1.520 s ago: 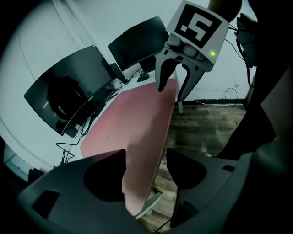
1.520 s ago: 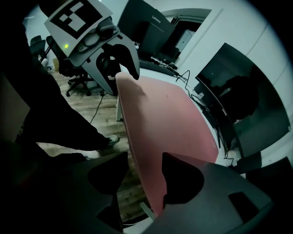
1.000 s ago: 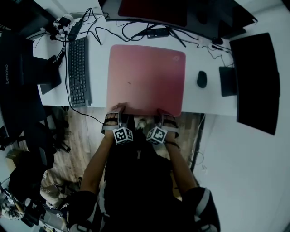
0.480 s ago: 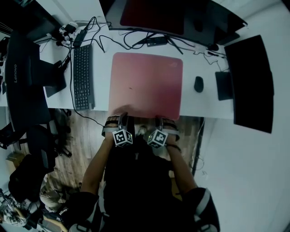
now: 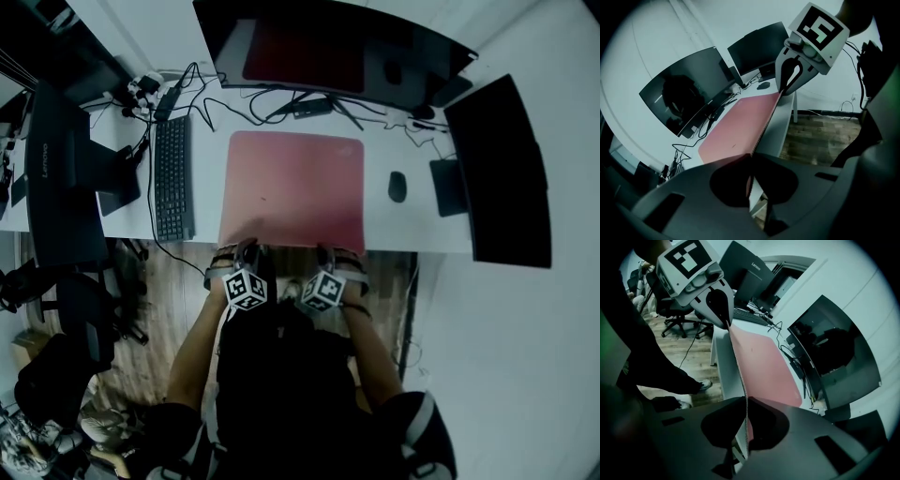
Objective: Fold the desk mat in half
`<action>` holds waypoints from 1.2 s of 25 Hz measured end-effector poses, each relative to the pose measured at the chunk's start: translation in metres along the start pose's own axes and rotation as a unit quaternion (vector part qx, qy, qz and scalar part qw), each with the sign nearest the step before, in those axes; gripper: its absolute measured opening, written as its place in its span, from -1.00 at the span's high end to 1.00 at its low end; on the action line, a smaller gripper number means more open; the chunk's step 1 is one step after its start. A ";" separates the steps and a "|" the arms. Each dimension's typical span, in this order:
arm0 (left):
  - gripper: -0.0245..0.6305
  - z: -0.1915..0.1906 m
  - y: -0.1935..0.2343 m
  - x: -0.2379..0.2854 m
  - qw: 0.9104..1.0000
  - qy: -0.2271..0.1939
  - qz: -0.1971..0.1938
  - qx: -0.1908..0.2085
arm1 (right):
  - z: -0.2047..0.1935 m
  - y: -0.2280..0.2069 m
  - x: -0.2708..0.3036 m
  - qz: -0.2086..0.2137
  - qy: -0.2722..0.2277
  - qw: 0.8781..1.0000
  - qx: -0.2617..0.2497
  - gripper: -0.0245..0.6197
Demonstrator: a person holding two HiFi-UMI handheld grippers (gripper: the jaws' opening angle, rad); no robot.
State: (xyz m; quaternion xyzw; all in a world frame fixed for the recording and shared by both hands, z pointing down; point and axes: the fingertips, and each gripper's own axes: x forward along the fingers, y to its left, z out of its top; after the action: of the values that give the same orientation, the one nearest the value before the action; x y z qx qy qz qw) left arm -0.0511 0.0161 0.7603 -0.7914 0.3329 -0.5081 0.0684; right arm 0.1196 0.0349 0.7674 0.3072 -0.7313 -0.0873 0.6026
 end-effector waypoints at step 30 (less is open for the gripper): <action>0.86 0.077 0.139 -0.026 0.993 -0.072 -0.063 -0.076 | 0.068 -0.162 -0.039 -0.097 -0.010 0.992 0.082 0.86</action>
State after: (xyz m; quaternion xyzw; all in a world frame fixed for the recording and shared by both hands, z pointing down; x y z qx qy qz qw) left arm -0.0560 -0.0934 0.6423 -0.8480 0.3145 -0.4266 -0.0006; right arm 0.1154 -0.0892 0.6371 0.4247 -0.7086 -0.0881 0.5566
